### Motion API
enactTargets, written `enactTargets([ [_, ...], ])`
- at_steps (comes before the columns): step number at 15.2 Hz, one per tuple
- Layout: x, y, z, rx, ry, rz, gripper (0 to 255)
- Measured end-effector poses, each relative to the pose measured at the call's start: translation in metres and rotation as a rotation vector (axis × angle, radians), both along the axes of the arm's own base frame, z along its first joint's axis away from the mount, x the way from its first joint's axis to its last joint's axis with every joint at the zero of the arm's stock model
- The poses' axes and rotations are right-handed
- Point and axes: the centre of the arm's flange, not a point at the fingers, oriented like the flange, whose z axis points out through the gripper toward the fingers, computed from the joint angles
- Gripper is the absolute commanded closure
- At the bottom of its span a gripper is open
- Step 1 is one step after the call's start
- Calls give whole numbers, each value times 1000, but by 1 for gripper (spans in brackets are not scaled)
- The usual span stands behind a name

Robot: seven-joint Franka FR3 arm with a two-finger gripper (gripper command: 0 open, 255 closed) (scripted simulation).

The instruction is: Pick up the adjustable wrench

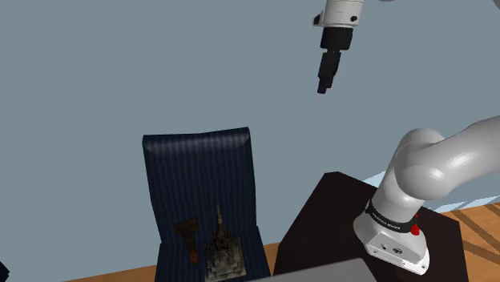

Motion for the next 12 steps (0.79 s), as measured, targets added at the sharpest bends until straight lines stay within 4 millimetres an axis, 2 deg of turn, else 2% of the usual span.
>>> enactTargets([
  [3,7,11,-9,-3,-3,18,0],
  [12,55,99,-70,-26,-23,142,0],
])
